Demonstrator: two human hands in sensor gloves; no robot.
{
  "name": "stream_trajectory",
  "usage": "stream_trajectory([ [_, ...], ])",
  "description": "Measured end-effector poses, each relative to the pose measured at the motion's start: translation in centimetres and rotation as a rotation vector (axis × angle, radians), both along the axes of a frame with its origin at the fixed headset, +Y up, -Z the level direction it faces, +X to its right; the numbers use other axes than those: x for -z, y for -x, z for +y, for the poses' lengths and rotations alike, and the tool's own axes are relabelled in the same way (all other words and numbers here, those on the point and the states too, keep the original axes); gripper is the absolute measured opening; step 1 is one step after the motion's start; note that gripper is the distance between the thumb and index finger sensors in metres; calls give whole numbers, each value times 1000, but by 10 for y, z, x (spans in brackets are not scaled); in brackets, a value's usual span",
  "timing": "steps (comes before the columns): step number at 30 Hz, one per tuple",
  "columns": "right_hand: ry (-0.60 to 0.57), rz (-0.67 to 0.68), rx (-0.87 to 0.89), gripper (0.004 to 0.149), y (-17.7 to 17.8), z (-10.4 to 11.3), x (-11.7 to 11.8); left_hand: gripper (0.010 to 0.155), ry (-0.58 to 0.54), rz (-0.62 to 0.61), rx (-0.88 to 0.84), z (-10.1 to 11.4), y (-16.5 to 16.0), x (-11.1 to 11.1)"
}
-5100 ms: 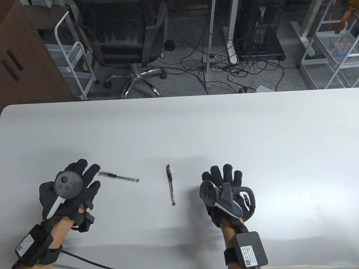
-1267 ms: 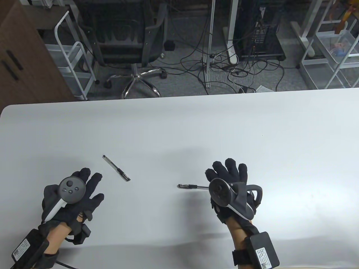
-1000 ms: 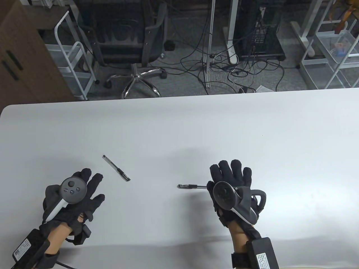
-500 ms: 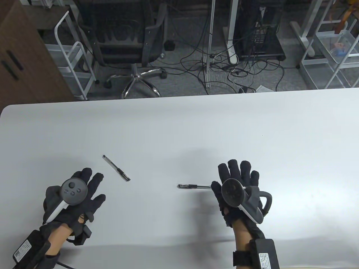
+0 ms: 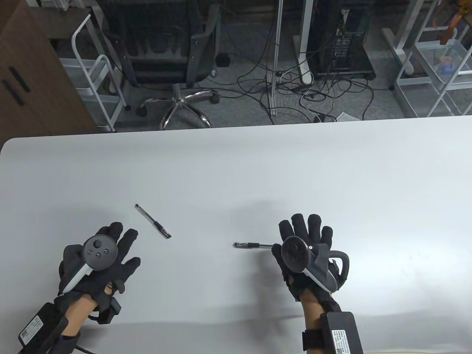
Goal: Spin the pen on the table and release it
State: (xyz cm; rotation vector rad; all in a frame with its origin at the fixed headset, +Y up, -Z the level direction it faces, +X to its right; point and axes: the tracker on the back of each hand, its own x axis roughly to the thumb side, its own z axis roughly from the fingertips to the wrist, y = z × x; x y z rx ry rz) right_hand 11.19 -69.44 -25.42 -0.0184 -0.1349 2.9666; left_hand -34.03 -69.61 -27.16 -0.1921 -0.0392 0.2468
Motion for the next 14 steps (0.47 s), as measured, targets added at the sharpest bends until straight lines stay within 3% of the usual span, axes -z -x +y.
stream_trajectory([
  [14, 44, 42, -72, 68, 14, -7, 2, 78, 12, -6, 5, -1, -2, 0],
])
